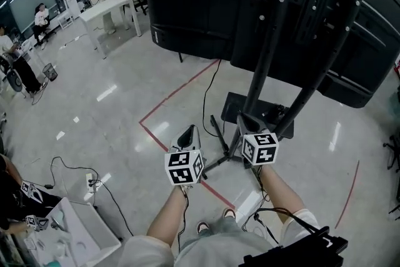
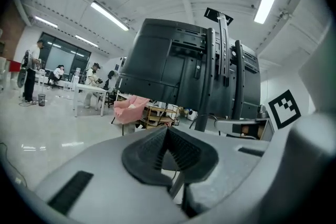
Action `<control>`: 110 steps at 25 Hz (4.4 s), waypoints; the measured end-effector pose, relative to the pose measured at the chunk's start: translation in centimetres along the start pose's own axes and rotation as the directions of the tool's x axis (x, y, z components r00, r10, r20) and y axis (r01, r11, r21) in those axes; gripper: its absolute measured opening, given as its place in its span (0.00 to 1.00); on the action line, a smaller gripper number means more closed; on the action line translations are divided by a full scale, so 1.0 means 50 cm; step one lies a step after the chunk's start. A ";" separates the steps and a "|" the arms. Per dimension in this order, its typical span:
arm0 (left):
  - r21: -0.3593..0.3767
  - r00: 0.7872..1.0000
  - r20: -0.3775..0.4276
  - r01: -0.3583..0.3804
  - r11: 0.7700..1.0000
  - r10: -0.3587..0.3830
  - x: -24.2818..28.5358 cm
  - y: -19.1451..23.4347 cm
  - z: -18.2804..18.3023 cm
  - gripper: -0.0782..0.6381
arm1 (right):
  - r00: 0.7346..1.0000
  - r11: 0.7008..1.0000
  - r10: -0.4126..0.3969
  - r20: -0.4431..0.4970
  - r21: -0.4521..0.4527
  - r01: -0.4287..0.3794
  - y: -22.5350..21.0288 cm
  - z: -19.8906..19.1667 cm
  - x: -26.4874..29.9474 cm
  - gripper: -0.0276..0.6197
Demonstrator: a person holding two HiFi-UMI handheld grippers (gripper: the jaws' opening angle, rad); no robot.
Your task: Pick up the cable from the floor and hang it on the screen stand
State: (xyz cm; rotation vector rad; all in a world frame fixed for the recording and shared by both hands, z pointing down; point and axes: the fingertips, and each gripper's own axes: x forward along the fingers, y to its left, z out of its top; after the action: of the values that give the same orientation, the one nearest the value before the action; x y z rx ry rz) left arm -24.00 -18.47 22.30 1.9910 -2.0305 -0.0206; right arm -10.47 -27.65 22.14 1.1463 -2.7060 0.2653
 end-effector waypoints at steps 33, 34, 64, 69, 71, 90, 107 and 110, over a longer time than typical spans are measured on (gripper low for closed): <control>0.086 0.968 0.242 -0.095 0.992 0.072 0.129 0.029 0.665 0.11 | 0.960 0.978 0.143 0.241 -0.181 -0.100 0.143 0.855 0.200 0.08; 0.079 0.966 0.249 -0.097 0.992 0.075 0.132 0.032 0.681 0.11 | 0.960 0.978 0.139 0.242 -0.187 -0.094 0.146 0.881 0.202 0.08; 0.074 0.953 0.270 -0.159 0.984 0.134 0.170 0.067 0.791 0.11 | 0.942 0.928 0.253 0.219 -0.330 -0.172 0.204 1.233 0.346 0.08; 0.120 0.954 0.281 -0.144 0.982 0.105 0.173 0.036 0.803 0.11 | 0.956 0.923 0.195 0.221 -0.370 -0.103 0.149 1.261 0.353 0.08; 0.115 0.953 0.288 -0.132 0.984 0.095 0.175 0.026 0.804 0.11 | 0.958 0.931 0.163 0.235 -0.358 -0.071 0.111 1.271 0.345 0.08; 0.102 0.946 0.312 0.063 0.993 -0.092 0.177 -0.174 0.789 0.11 | 0.965 0.928 0.064 0.254 -0.372 0.036 0.017 1.212 0.108 0.09; 0.146 0.944 0.298 0.105 0.984 -0.145 0.134 -0.223 0.703 0.11 | 0.850 0.997 0.034 0.526 0.046 -0.069 -0.029 1.099 0.024 0.11; 0.146 0.946 0.292 0.101 0.984 -0.141 0.128 -0.215 0.682 0.11 | 0.834 0.994 0.043 0.550 0.059 -0.090 -0.025 1.084 0.021 0.14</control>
State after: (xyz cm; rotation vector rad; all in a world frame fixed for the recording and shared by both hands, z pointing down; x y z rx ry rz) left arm -20.98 -31.85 -11.33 2.3138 -2.1314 -0.2398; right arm -15.97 -42.06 -29.82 1.3186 -3.2649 0.0579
